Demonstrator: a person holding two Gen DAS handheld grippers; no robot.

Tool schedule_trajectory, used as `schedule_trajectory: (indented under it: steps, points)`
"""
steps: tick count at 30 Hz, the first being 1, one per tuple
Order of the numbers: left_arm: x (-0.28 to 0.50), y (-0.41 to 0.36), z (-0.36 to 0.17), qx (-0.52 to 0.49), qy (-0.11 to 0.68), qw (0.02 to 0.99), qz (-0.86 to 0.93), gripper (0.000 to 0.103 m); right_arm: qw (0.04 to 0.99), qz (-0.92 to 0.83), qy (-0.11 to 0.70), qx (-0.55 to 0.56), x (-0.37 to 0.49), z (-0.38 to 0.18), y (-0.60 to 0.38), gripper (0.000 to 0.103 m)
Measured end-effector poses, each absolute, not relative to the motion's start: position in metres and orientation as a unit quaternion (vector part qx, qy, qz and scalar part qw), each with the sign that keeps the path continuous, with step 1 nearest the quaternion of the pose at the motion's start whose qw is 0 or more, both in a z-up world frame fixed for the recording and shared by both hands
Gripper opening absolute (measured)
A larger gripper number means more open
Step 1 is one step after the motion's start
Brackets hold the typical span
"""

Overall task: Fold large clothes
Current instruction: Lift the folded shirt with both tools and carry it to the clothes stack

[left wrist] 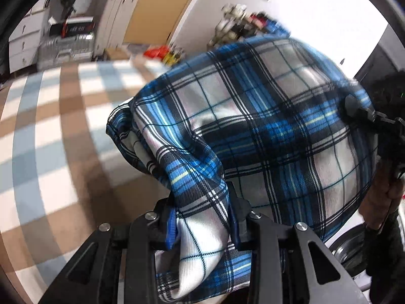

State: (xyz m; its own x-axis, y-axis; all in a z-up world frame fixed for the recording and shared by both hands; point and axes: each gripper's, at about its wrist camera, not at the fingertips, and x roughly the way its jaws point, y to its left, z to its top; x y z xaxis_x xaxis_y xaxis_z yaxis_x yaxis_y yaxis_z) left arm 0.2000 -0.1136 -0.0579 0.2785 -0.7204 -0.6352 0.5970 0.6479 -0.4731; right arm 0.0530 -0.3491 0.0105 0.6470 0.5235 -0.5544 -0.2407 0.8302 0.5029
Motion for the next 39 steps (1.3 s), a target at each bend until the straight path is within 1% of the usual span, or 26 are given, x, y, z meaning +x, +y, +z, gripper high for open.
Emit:
schedule_trajectory:
  steps: [4,7,9,11,13,16,18,20,23,24,25,26,27,29,30,31,33,36,38,39]
  points:
    - [0.193,-0.133,-0.011,-0.080,0.408,0.801,-0.431,0.026,0.893,0.209,0.336,0.215,0.039,0.057,-0.373,0.021]
    - [0.175,-0.161,0.038,-0.050,0.373,0.818,-0.435,0.026,0.897,0.205,0.319,0.228,0.028,0.095,-0.398,0.021]
    - [0.166,-0.184,0.071,-0.050,0.349,0.823,-0.446,0.026,0.905,0.204,0.298,0.225,0.018,0.125,-0.422,0.020]
    - [0.164,-0.210,0.093,-0.059,0.336,0.820,-0.459,0.026,0.911,0.204,0.276,0.231,0.008,0.150,-0.446,0.021]
    - [0.164,-0.243,0.109,-0.072,0.331,0.813,-0.473,0.026,0.916,0.202,0.261,0.228,-0.002,0.171,-0.474,0.021]
    - [0.158,-0.279,0.110,-0.089,0.328,0.804,-0.489,0.026,0.924,0.186,0.252,0.219,-0.016,0.189,-0.520,0.021]
    - [0.153,-0.307,0.096,-0.103,0.333,0.795,-0.496,0.026,0.923,0.178,0.262,0.218,-0.020,0.183,-0.560,0.021]
    - [0.150,-0.335,0.067,-0.098,0.356,0.784,-0.499,0.026,0.916,0.165,0.285,0.231,-0.015,0.160,-0.601,0.022]
    - [0.154,-0.379,0.006,-0.060,0.413,0.764,-0.492,0.026,0.898,0.143,0.344,0.235,0.000,0.101,-0.660,0.024]
    - [0.155,-0.384,-0.010,-0.058,0.424,0.763,-0.485,0.026,0.882,0.113,0.382,0.253,0.007,0.065,-0.684,0.025]
    - [0.153,-0.383,-0.014,-0.061,0.422,0.765,-0.483,0.026,0.864,0.086,0.415,0.270,0.012,0.039,-0.699,0.025]
    - [0.153,-0.377,-0.016,-0.066,0.417,0.768,-0.482,0.026,0.846,0.068,0.443,0.287,0.012,0.011,-0.714,0.028]
    - [0.153,-0.372,-0.016,-0.069,0.414,0.768,-0.484,0.028,0.842,0.076,0.435,0.311,0.005,-0.005,-0.725,0.030]
    - [0.149,-0.361,-0.015,-0.058,0.420,0.771,-0.474,0.038,0.854,0.087,0.399,0.322,-0.012,-0.007,-0.738,0.038]
    - [0.146,-0.360,-0.011,-0.043,0.427,0.776,-0.462,0.051,0.865,0.075,0.384,0.313,-0.022,-0.003,-0.742,0.044]
    - [0.149,-0.360,-0.014,-0.028,0.435,0.782,-0.445,0.055,0.874,0.060,0.375,0.303,-0.034,0.001,-0.747,0.054]
    - [0.151,-0.348,-0.014,-0.032,0.448,0.779,-0.437,0.055,0.884,0.045,0.371,0.280,-0.047,0.012,-0.747,0.053]
    - [0.142,-0.336,0.004,-0.023,0.452,0.799,-0.396,0.055,0.914,-0.003,0.347,0.212,-0.067,0.047,-0.732,0.053]
    - [0.134,-0.322,0.019,-0.026,0.433,0.819,-0.376,0.055,0.934,-0.002,0.307,0.184,-0.077,0.074,-0.717,0.053]
    - [0.131,-0.318,0.033,-0.028,0.410,0.833,-0.369,0.055,0.941,-0.006,0.290,0.173,-0.083,0.083,-0.708,0.053]
